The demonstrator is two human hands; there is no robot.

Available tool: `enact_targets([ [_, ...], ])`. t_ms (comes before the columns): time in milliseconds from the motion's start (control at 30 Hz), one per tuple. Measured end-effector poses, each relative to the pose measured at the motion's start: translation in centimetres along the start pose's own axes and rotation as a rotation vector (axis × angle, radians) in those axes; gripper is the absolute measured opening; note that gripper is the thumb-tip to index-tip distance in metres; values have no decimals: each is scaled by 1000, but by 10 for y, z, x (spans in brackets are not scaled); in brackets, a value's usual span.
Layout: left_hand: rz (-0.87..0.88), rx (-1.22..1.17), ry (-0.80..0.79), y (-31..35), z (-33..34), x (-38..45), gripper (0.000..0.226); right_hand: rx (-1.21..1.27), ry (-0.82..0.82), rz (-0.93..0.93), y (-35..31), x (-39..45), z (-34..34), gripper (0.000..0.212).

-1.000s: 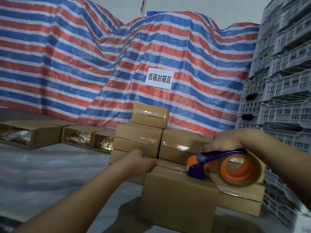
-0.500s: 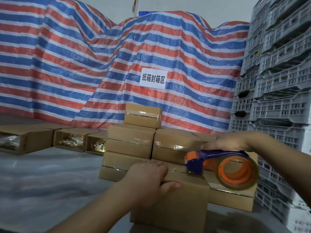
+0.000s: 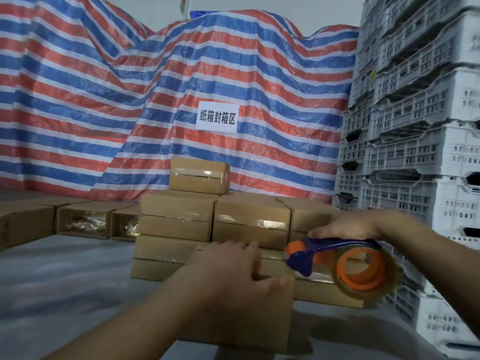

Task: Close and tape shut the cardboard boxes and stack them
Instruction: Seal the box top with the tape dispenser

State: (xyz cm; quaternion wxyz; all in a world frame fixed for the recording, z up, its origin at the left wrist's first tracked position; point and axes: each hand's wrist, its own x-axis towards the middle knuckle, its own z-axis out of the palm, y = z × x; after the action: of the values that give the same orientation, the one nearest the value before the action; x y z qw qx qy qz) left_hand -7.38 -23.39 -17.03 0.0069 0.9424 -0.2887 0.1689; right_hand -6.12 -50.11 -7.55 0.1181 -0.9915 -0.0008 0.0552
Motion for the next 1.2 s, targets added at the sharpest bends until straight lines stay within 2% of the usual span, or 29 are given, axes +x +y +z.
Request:
enact_targets([
  [100,41,-57,-59,28,8,14,92,-57,58,-9,3,0,4,51],
  [367,52,-28,31,28,23,16,80,28,-9,-51,15,-13,-10,52],
  [500,68,-48,55,29,22,12,77,95,-4,-7,36,-36,-29,55],
  [533,75,-67,55,29,21,12,74,70,15,-11,35,-40,-30,55],
  [600,84,-90,36,30,19,10,69,-137,86,-10,23,-44,-25,56],
  [733,82,-92,18,32,17,10,63,-580,195,-59,-30,-40,6,40],
  [833,85,-91,19,32,17,10,61,-793,325,-124,-60,-46,14,39],
  [900,88,-96,26,31,18,10,61,-875,328,-101,-68,-50,16,40],
  [1000,72,-82,26,31,20,10,64,-1104,234,-51,-58,-46,33,33],
  [1067,76,-65,26,30,21,10,64,-1080,204,-26,-31,-41,52,40],
  [1200,87,-73,40,30,23,11,62,-830,463,35,23,-42,87,58],
])
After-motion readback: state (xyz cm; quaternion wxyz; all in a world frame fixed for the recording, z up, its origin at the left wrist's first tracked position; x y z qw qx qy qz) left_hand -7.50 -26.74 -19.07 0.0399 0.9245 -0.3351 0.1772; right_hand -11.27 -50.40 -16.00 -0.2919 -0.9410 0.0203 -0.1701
